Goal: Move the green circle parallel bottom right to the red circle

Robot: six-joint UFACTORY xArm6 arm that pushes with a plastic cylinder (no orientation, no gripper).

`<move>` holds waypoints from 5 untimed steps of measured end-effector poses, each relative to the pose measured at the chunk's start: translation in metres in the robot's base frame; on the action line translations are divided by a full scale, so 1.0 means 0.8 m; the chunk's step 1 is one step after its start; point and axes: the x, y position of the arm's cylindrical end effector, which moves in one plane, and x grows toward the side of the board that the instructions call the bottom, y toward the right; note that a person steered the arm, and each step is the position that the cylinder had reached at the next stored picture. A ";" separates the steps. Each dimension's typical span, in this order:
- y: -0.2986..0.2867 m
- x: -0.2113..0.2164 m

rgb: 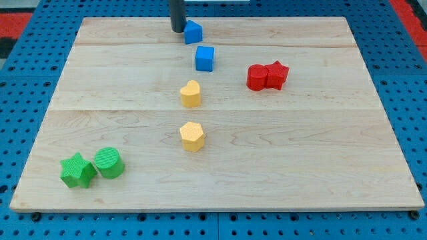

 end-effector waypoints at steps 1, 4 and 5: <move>0.022 0.002; -0.095 0.009; -0.121 0.047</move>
